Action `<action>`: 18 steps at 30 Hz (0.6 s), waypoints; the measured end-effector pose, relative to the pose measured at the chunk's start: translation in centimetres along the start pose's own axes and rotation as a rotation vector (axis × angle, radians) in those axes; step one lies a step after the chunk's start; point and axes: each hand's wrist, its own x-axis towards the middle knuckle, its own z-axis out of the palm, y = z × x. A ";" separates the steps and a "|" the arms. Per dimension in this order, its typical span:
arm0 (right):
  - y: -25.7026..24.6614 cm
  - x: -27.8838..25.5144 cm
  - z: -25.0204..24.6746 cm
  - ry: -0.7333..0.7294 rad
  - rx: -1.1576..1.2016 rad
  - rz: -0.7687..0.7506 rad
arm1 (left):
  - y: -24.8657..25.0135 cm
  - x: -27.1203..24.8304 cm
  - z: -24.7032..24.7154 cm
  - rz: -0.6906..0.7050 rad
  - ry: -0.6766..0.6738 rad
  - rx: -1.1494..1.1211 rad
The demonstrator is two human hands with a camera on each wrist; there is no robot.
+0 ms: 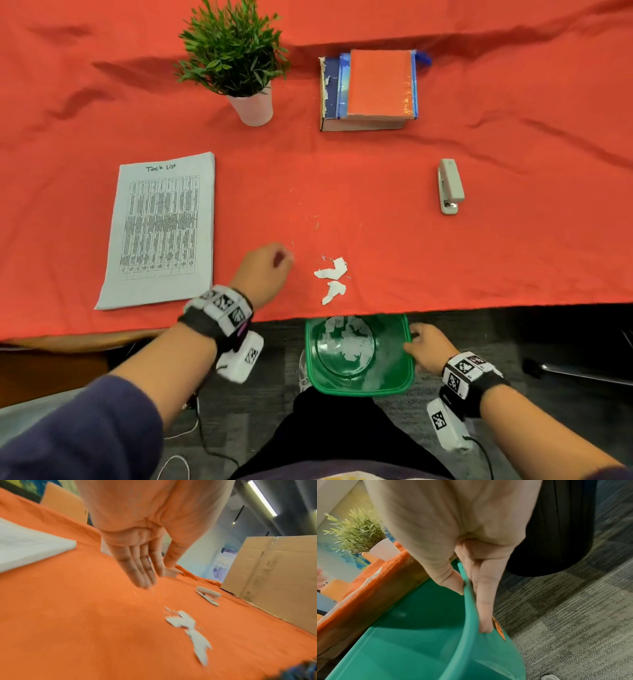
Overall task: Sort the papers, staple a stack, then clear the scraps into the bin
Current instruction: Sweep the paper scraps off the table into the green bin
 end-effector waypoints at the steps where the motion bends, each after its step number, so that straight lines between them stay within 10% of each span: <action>1: 0.0 0.0 0.0 0.007 0.003 -0.003 | 0.3 1.6 -0.6 0.040 0.075 0.006; 9: 0.4 1.4 0.2 0.019 0.033 -0.023 | -1.6 7.4 3.5 -0.121 -0.144 0.405; 18: 0.7 2.0 -0.1 0.029 0.022 -0.019 | 2.7 -4.2 8.2 0.418 -0.763 0.462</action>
